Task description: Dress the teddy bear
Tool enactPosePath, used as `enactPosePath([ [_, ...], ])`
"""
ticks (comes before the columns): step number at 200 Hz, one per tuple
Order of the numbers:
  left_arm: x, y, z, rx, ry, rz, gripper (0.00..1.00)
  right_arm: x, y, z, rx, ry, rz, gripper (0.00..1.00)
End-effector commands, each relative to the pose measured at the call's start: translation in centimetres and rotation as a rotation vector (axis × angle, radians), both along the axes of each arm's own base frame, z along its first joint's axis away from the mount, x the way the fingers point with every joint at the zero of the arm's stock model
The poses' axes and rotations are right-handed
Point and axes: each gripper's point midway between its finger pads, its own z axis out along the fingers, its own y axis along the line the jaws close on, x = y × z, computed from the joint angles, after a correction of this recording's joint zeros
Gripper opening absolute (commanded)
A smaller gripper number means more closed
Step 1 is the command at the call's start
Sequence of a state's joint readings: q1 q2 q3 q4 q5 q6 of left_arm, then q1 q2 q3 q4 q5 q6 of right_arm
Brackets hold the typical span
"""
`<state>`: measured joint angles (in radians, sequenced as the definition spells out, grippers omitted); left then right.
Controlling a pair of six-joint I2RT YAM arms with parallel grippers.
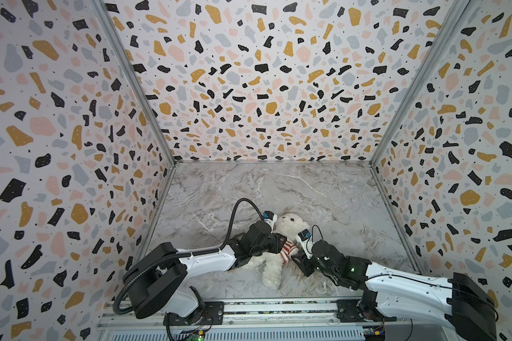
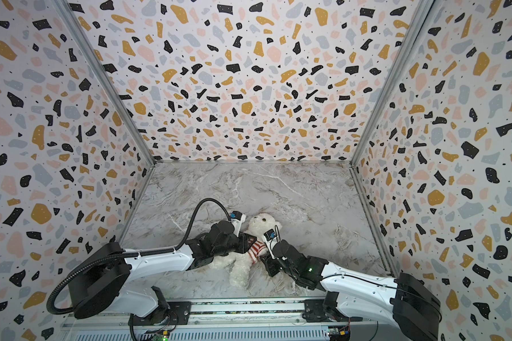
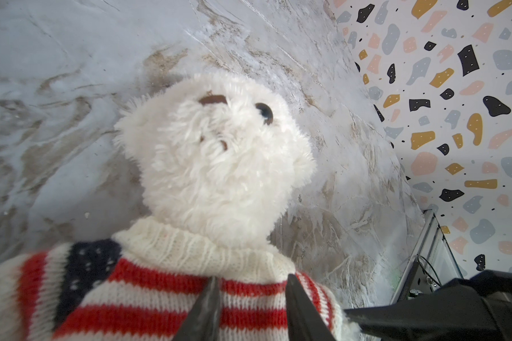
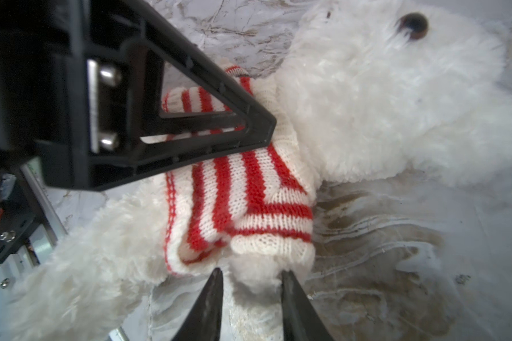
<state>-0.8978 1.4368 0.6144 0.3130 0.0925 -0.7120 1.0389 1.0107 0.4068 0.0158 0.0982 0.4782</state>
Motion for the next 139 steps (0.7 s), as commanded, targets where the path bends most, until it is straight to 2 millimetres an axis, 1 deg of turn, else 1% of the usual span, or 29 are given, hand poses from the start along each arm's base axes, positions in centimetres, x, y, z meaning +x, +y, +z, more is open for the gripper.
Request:
enactPosePath([
  [1, -0.8, 0.6, -1.5, 0.030, 0.042, -0.011, 0.39, 1.2, 0.3, 1.5, 0.022, -0.039, -0.041, 0.34],
  [47, -0.8, 0.6, -1.3, 0.033, 0.040, -0.012, 0.39, 1.4, -0.4, 1.0, 0.005, -0.043, -0.062, 0.27],
  [54, -0.8, 0.6, -1.3, 0.032, 0.040, -0.014, 0.39, 1.5, -0.6, 0.9, 0.003, -0.047, -0.065, 0.25],
  [65, -0.8, 0.6, -1.1, 0.032, 0.038, -0.014, 0.39, 1.6, -0.8, 0.8, 0.000, -0.052, -0.066, 0.17],
  [73, -0.8, 0.7, -0.9, 0.036, 0.032, -0.018, 0.39, 1.7, -0.9, 1.0, 0.004, -0.060, -0.062, 0.11],
  [78, -0.7, 0.6, -0.5, 0.033, 0.017, -0.018, 0.39, 1.7, -0.9, 1.1, 0.005, -0.069, -0.054, 0.08],
  [79, -0.8, 0.8, -0.7, 0.043, 0.023, -0.017, 0.39, 1.7, -0.9, 1.2, 0.006, -0.071, -0.054, 0.07],
  [98, -1.1, 1.5, -0.2, 0.111, -0.014, -0.025, 0.43, 1.7, -0.9, 2.1, 0.022, -0.119, -0.030, 0.01],
  [123, -2.2, 1.9, -0.4, 0.172, -0.026, -0.077, 0.52, 1.9, -1.0, 3.3, 0.034, -0.180, 0.005, 0.00],
  [139, -3.2, 1.7, -0.6, 0.193, -0.027, -0.110, 0.54, 2.1, -0.7, 3.9, 0.049, -0.201, 0.038, 0.00],
])
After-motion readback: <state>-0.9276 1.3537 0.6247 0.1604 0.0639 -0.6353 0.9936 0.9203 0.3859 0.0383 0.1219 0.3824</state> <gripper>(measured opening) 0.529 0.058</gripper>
